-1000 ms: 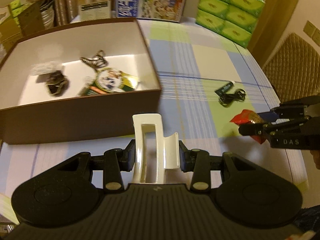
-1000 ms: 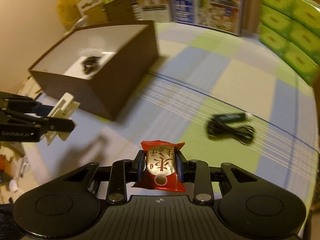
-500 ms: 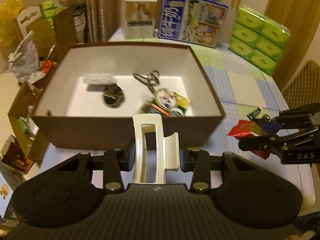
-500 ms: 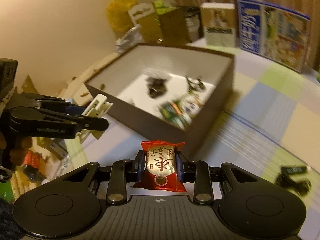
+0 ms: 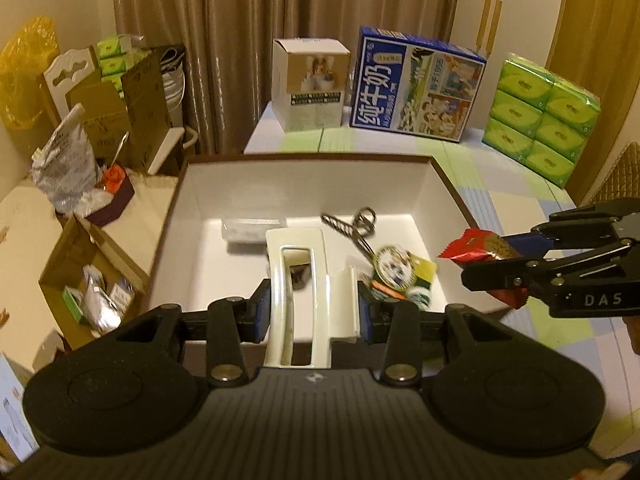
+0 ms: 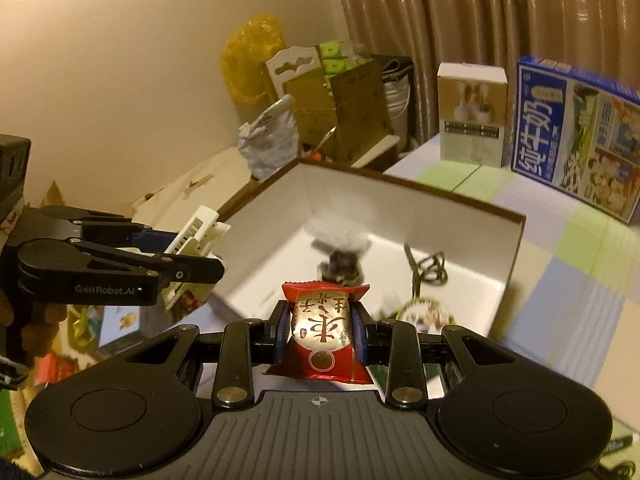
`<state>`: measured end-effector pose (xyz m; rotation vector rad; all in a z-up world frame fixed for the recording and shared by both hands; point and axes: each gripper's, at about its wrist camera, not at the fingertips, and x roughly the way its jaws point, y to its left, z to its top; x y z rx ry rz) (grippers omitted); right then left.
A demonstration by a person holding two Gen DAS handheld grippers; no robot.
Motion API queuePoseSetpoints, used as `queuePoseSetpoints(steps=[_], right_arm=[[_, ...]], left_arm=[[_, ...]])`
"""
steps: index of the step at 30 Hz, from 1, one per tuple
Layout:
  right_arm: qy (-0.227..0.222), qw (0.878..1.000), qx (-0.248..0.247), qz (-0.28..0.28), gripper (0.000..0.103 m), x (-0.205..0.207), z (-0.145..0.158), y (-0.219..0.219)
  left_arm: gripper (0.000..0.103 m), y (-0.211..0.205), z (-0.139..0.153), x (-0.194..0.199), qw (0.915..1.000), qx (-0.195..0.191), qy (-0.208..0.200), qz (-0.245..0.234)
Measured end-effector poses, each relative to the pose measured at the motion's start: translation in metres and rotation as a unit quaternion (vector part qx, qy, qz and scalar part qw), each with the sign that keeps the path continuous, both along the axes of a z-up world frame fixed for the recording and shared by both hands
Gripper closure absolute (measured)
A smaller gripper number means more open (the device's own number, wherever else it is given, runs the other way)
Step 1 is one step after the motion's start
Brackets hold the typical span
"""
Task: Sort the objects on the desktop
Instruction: 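Carry the white clip into the brown box with left tool while right tool carries the candy packet there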
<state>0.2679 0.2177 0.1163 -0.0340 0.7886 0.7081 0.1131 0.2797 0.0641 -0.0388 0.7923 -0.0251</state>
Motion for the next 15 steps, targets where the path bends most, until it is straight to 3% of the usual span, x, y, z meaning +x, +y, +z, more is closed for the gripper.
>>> queuePoseSetpoints(steps=[7, 15], right_arm=[[-0.008, 0.999, -0.010, -0.034, 0.074, 0.035, -0.005, 0.024], [0.012, 0.998, -0.022, -0.058, 0.074, 0.066, -0.023, 0.043]], left_arm=[[0.067, 0.027, -0.004, 0.036, 0.9999, 0.006, -0.004, -0.007], [0.067, 0.042, -0.020, 0.070, 0.9996, 0.014, 0.015, -0.018]])
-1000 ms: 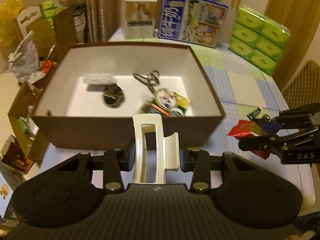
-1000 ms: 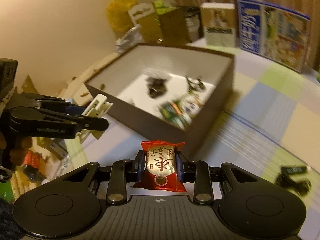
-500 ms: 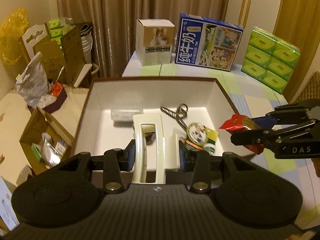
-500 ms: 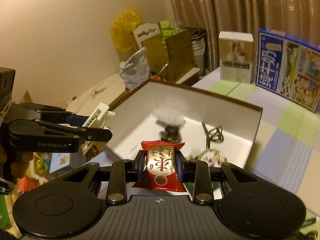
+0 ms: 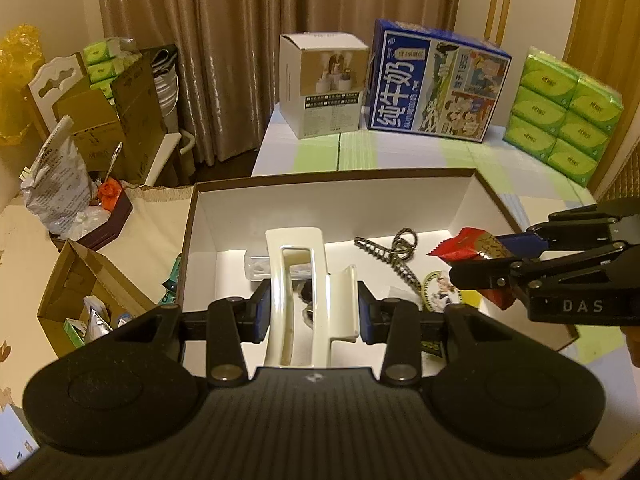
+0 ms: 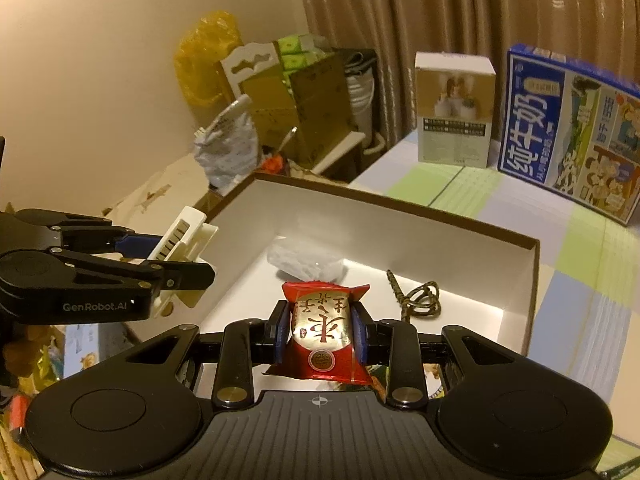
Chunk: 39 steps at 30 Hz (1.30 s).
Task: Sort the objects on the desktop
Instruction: 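Carry the white clip into the brown box with left tool while right tool carries the candy packet there, then open both tools to drop the clip and candy packet into the box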
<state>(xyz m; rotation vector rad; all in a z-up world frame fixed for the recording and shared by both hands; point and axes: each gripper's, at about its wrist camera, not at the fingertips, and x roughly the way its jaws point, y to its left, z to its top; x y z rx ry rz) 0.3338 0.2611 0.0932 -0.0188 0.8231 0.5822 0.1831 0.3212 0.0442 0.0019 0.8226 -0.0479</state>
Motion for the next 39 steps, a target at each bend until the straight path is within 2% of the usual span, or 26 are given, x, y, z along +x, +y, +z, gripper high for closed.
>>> queuePoseSetpoints(steps=[8, 12, 19, 27, 29, 39], right_arm=[[0.029, 0.999, -0.004, -0.019, 0.074, 0.025, -0.017, 0.006], [0.051, 0.998, -0.001, -0.027, 0.074, 0.038, -0.029, 0.008], [0.083, 0.996, -0.012, -0.036, 0.074, 0.057, -0.048, 0.014], [0.104, 0.994, -0.025, -0.038, 0.074, 0.070, -0.065, 0.023], [0.109, 0.993, -0.026, -0.039, 0.074, 0.073, -0.067, 0.024], [0.118, 0.992, -0.030, -0.033, 0.074, 0.075, -0.072, 0.033]], left_arm=[[0.067, 0.009, -0.023, 0.030, 0.9996, 0.001, 0.028, -0.010], [0.067, 0.014, -0.041, 0.048, 0.9980, 0.000, 0.062, -0.011], [0.067, 0.019, -0.078, 0.074, 0.9924, 0.019, 0.120, -0.015], [0.067, 0.022, -0.105, 0.094, 0.9852, 0.029, 0.168, -0.018], [0.067, 0.023, -0.109, 0.097, 0.9828, 0.022, 0.183, -0.016], [0.067, 0.027, -0.109, 0.095, 0.9822, 0.012, 0.187, -0.013]])
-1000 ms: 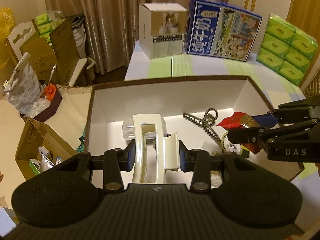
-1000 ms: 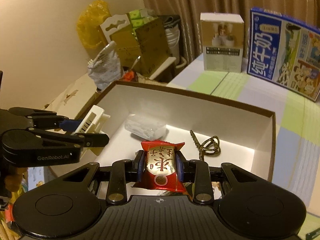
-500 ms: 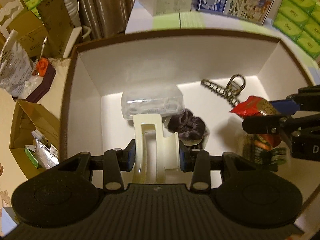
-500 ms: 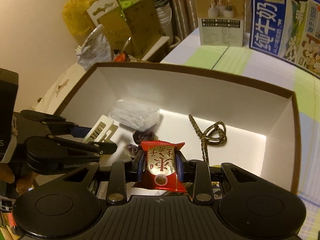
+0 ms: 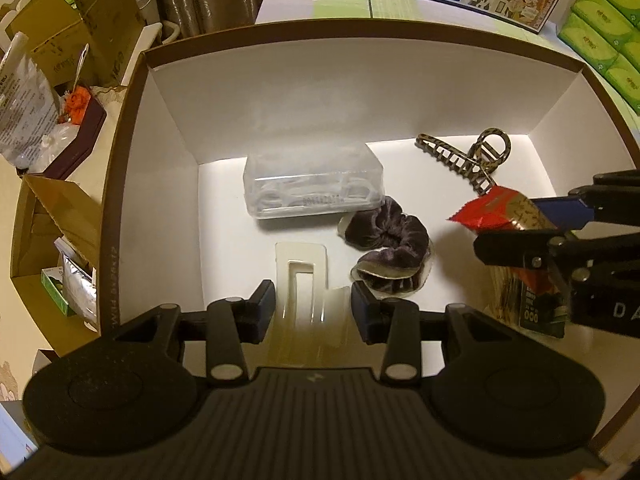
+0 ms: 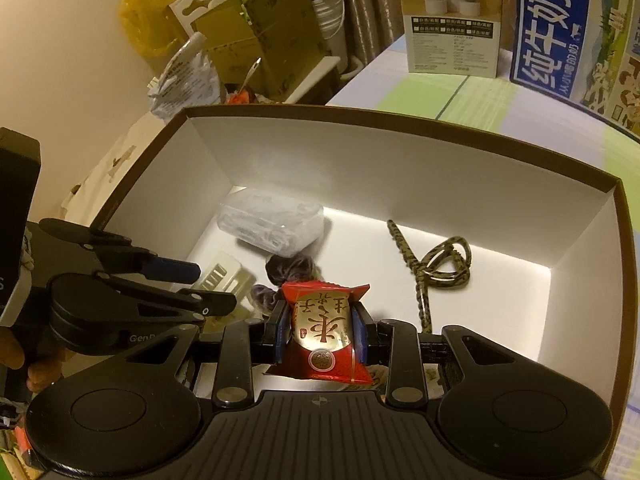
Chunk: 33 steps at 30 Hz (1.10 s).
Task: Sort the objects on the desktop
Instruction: 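Open both tools to drop the clip and candy packet into the box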
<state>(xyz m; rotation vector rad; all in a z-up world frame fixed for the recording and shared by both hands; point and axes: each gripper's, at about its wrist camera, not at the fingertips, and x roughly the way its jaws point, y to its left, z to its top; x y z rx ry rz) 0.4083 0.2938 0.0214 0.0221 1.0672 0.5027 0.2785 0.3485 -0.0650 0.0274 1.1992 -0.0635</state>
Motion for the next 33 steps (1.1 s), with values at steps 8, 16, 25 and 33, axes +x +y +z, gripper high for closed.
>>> queuePoseSetpoints(steps=[8, 16, 25, 33], right_arm=[[0.006, 1.000, -0.004, 0.014, 0.074, -0.004, -0.003, 0.005], [0.004, 0.999, -0.006, 0.044, 0.042, -0.011, -0.008, 0.013], [-0.020, 0.998, -0.034, 0.049, 0.010, -0.028, 0.003, 0.003], [-0.023, 0.998, -0.046, 0.044, 0.002, -0.046, 0.010, -0.005]], left_arm=[[0.060, -0.003, 0.008, -0.006, 0.9999, -0.001, -0.007, -0.009], [0.056, -0.007, 0.025, -0.018, 0.9993, 0.004, -0.029, -0.024], [0.044, -0.011, 0.027, -0.025, 0.9991, 0.008, -0.034, -0.025], [0.019, -0.021, 0.035, -0.036, 0.9986, 0.002, -0.045, -0.027]])
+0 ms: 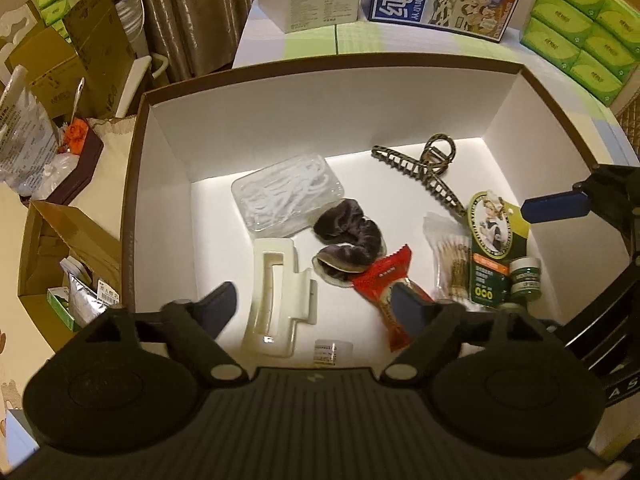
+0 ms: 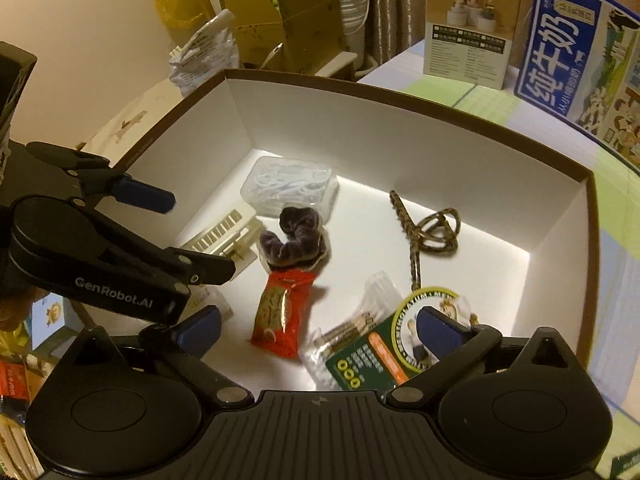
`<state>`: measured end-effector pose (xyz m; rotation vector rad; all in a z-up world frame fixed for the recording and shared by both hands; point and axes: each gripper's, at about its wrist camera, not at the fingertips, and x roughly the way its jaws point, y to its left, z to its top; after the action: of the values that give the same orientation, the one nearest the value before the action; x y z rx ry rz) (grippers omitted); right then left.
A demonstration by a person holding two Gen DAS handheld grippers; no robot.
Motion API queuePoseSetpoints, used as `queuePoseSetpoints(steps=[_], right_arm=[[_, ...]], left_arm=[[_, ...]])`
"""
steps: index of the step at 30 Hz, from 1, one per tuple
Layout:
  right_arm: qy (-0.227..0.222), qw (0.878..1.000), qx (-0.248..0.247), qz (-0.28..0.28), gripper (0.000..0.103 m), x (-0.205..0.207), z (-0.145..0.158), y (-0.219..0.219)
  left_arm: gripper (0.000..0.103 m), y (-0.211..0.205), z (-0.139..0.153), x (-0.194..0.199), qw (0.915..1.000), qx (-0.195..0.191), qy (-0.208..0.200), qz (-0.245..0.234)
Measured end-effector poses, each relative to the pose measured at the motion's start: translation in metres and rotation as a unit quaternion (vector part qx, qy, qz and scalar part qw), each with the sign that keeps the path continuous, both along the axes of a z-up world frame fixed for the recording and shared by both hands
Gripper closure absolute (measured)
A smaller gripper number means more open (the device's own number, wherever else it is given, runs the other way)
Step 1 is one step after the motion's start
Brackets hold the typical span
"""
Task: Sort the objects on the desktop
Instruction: 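Open both tools to drop the clip and candy packet into the box, then withdraw both open tools from the box toward the black cable and green tube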
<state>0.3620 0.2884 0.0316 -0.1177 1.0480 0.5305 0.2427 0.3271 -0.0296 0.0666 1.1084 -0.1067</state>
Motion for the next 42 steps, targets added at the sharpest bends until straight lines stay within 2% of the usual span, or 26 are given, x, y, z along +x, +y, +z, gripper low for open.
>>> queuePoseSetpoints(steps=[11, 22, 42], right_arm=[[-0.021, 1.000, 0.000, -0.018, 0.002, -0.029, 0.021, -0.016], [-0.039, 0.998, 0.008, -0.038, 0.002, -0.053, 0.036, -0.033], [-0.053, 0.998, 0.016, -0.043, 0.002, -0.099, 0.050, -0.061]], left_arm=[[0.009, -0.008, 0.022, -0.025, 0.9994, -0.022, -0.019, 0.018], [0.009, -0.017, 0.042, -0.053, 0.9985, -0.010, -0.041, 0.033], [0.009, -0.048, 0.051, -0.102, 0.9978, -0.011, -0.046, 0.046]])
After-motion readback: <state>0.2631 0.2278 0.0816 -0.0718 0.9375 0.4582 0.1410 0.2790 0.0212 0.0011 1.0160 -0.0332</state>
